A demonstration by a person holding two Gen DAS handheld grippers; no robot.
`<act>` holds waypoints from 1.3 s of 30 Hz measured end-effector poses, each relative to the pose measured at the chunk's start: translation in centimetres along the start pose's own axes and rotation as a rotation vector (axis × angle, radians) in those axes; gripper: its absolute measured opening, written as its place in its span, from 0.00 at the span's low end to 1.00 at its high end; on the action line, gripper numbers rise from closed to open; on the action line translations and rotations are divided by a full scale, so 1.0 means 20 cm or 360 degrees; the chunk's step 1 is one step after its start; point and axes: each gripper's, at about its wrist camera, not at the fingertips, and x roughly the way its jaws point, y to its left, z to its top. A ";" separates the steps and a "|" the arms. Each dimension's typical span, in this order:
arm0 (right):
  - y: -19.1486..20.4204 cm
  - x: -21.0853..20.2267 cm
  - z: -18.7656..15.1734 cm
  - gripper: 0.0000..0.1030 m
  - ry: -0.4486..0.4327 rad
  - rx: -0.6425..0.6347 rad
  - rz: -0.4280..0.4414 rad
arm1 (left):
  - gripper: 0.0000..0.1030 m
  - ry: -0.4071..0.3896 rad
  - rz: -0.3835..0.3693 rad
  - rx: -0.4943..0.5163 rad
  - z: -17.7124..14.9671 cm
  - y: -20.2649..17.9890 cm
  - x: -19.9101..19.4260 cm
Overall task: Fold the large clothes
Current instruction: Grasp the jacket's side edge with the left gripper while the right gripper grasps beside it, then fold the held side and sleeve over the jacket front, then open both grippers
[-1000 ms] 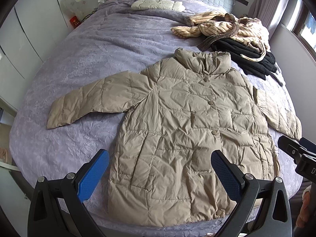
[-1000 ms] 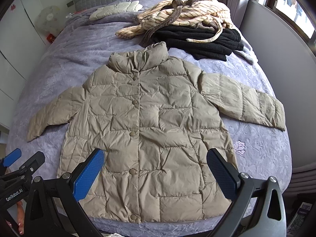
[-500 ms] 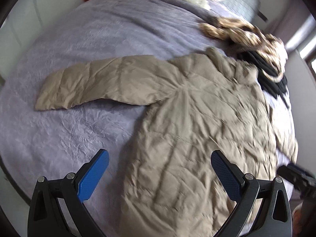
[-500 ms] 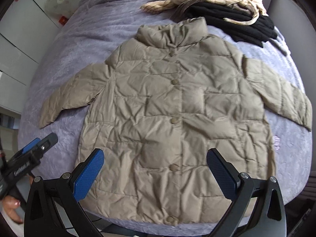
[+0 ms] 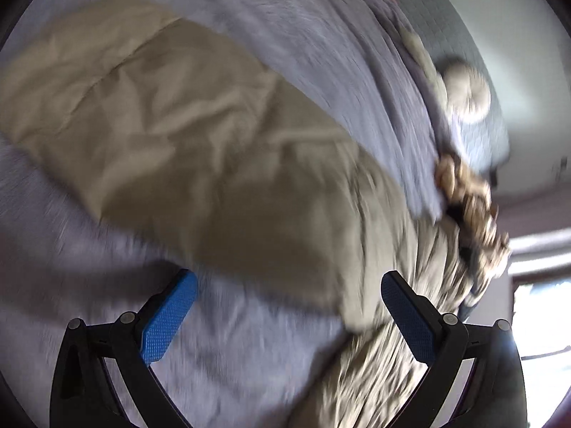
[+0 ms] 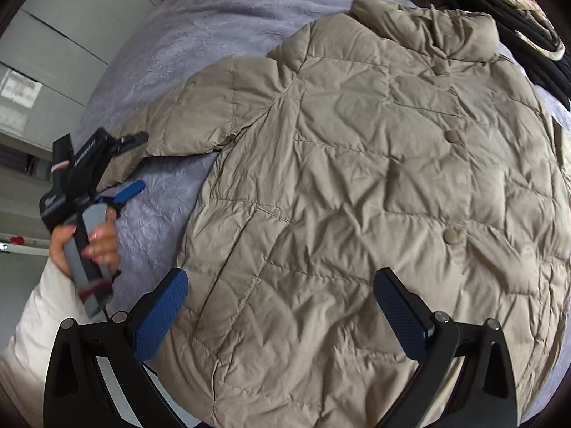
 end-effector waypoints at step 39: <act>-0.28 0.34 0.57 0.10 -0.0201 0.0175 0.0455 | 0.04 -0.0335 -0.0124 0.1550 -0.40 -1.48 -0.09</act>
